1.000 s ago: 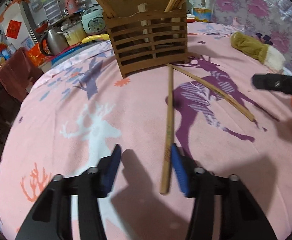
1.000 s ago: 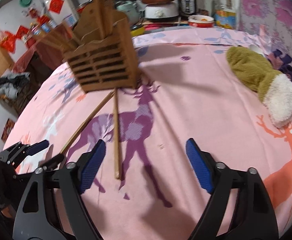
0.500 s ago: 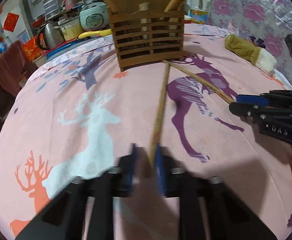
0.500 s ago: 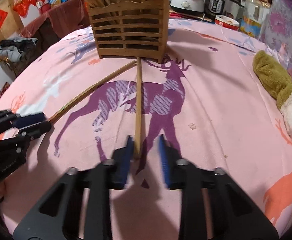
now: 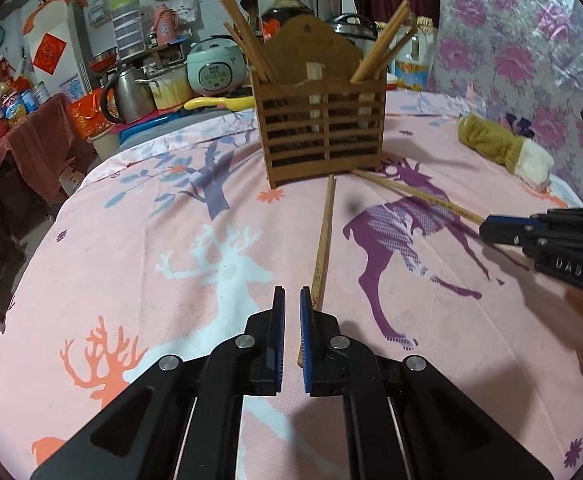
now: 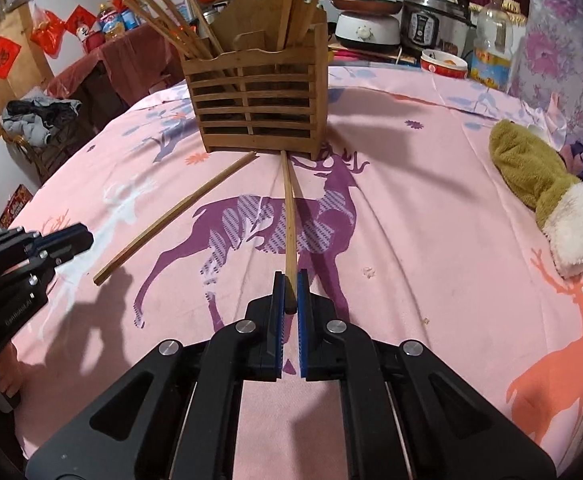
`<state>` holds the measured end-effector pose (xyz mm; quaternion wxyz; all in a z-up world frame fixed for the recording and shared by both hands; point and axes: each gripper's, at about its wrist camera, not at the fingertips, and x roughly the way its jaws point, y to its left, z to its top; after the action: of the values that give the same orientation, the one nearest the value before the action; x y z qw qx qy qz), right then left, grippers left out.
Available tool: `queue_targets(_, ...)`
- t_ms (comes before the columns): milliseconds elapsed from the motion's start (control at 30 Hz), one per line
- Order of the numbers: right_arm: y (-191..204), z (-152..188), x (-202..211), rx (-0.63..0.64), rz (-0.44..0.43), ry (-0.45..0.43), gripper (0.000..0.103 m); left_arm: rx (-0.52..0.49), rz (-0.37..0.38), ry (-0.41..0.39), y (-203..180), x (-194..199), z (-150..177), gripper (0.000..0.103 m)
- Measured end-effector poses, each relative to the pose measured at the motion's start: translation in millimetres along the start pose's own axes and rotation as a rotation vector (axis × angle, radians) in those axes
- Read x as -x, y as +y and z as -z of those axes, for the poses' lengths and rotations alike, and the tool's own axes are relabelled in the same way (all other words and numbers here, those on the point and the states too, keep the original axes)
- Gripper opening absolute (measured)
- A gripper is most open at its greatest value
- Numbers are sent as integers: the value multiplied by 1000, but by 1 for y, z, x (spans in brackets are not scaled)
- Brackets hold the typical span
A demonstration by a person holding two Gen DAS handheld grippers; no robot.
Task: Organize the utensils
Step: 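Close the right tool on a chopstick while the left tool holds its own, then lift both held chopsticks and carry them over the caddy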
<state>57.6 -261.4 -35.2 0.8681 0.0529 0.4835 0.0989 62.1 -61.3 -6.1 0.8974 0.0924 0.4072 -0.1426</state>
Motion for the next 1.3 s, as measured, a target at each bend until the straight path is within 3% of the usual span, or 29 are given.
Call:
queue_targets(167, 8, 11, 5, 38, -6, 4, 7, -16, 23, 47, -5, -6, 5, 11)
queue_targets(233, 11, 16, 7, 51, -5, 5, 7, -31, 10, 53, -8, -9, 7, 42)
queue_targets(267, 12, 18, 7, 55, -5, 7, 7, -34, 5, 53, -9, -9, 7, 47)
queue_targets(367, 11, 22, 10, 52, -12, 3, 7, -52, 12, 88, -12, -17, 11, 49)
queue_targets(467, 4, 22, 17, 28, -17, -20, 7, -71, 17, 143, -15, -28, 16, 44)
queue_targets(567, -3, 21, 22, 0, -26, -36, 7, -52, 63, 145, -10, -26, 19, 24)
queue_targets(600, -4, 21, 23, -6, -28, -38, 7, -50, 68, 142, -10, -25, 20, 9)
queue_targets(633, -5, 20, 23, -11, -29, -39, 7, -49, 72, 142, -10, -24, 21, 6)
queue_targets(700, -5, 20, 22, -11, -30, -39, 7, -48, 66, 118, -10, -20, 20, 6)
queue_targets(833, -3, 19, 27, -12, -33, -61, 7, -44, 52, -2, -10, 6, 9, 6)
queue_targets(1167, -2, -9, 82, -18, -22, -261, 7, -26, 32, -178, -10, 68, -58, 6)
queue_targets(1300, 4, -29, 103, -6, -30, -320, 7, -11, 43, -198, -11, 75, -78, 6)
